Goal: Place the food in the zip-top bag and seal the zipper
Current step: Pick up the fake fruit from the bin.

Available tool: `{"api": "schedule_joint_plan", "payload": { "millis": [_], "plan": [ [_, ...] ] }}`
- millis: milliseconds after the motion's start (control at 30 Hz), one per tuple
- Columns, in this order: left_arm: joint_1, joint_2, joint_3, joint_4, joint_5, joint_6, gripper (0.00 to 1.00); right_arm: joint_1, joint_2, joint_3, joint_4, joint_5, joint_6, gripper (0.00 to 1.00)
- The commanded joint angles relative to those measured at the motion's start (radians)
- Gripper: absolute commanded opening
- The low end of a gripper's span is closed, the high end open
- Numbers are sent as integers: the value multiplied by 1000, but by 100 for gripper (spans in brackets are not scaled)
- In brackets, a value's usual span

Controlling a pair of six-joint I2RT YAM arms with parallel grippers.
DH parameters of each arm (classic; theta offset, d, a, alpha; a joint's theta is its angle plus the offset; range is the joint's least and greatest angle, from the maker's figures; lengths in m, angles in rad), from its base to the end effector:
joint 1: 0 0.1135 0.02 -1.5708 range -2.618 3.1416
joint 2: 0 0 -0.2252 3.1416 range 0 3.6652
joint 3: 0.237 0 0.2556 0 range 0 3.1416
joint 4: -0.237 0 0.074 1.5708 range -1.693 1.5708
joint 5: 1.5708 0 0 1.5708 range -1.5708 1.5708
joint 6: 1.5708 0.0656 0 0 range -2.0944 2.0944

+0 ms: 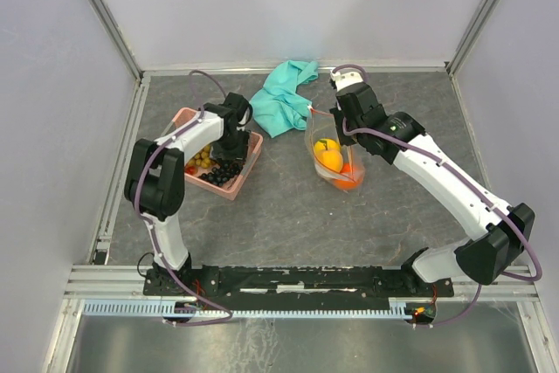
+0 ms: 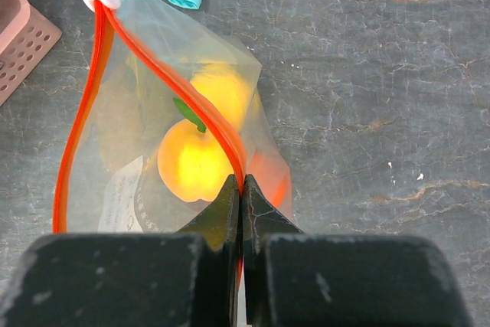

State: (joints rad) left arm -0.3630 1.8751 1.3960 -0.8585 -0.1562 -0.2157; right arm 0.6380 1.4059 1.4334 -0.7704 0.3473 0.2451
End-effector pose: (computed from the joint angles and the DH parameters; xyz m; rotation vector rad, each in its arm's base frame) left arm 0.3474 -0.1210 0.1320 0.1851 2.8658 0.1194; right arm 0.2781 0.1784 0.3107 -0.2696 2.2449 0.0657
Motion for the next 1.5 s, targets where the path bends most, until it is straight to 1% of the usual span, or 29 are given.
{"api": "schedule_joint_plan", "payload": {
  "millis": [0, 267, 367, 467, 633, 900, 1000, 1200, 1467],
  "plan": [
    [6, 43, 32, 26, -15, 53, 69, -6, -26, 0, 43, -5, -6, 2],
    [7, 120, 18, 61, 8, 52, 71, -6, -21, 0, 44, -5, -10, 2],
    [7, 132, 13, 71, 17, 50, 69, -6, -17, -1, 46, -2, -10, 2],
    [7, 130, 8, 81, 21, 49, 61, -6, -18, -5, 51, -1, -12, 2],
    [7, 89, -9, 102, 31, 52, 37, -6, -22, -8, 55, 0, -14, 1],
    [9, -57, -21, 112, -9, 30, 16, -6, -31, -11, 58, 1, -14, 1],
    [9, -103, -34, 133, -11, 28, 11, -6, -32, -9, 59, -6, -13, 1],
    [9, -194, -32, 133, -43, 14, 3, -6, -40, -10, 62, -15, -3, 1],
    [9, -364, -26, 158, -42, -7, 3, -5, -42, -7, 63, -30, 11, 2]
  ]
}}
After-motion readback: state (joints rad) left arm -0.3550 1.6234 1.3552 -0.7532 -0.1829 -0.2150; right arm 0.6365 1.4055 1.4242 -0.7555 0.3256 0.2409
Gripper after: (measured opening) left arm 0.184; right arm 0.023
